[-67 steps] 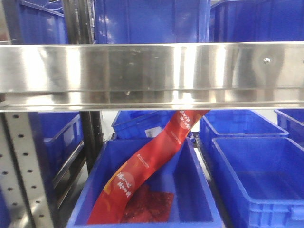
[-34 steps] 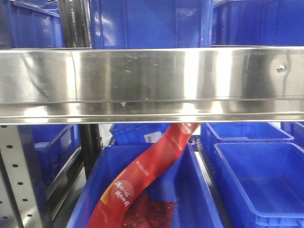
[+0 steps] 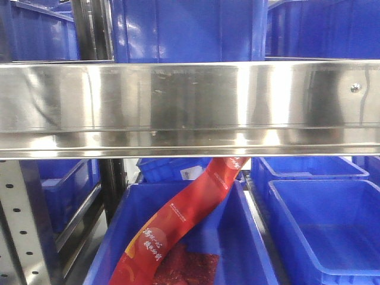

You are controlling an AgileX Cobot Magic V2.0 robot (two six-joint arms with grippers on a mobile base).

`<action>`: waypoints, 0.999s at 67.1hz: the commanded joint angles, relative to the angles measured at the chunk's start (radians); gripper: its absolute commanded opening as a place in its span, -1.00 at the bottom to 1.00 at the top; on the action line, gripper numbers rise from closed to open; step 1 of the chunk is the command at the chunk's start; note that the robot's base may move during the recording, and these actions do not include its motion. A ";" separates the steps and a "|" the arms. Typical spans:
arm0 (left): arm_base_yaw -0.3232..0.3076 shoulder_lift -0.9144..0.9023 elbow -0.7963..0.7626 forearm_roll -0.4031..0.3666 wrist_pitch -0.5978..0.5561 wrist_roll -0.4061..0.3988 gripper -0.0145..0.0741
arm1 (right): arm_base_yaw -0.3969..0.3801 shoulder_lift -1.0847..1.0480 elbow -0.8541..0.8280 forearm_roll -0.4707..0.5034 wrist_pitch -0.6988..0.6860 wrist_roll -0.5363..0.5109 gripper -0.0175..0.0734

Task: Move two blue bins to right shelf middle
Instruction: 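Drive the base up to the shelf and align with its middle level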

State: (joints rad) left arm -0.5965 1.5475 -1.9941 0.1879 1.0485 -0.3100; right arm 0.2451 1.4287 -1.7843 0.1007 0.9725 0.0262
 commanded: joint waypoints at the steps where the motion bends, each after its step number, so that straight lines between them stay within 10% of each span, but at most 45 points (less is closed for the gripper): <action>1: -0.004 -0.025 -0.021 0.004 -0.079 0.018 -0.92 | -0.005 -0.017 -0.015 -0.025 -0.090 -0.018 -0.95; 67: -0.004 -0.027 -0.021 -0.009 -0.060 0.018 -0.92 | -0.005 -0.017 -0.015 -0.004 -0.082 -0.018 -0.95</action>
State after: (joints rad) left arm -0.5965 1.5475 -1.9941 0.1879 1.0485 -0.3083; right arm 0.2451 1.4287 -1.7843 0.1025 0.9725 0.0262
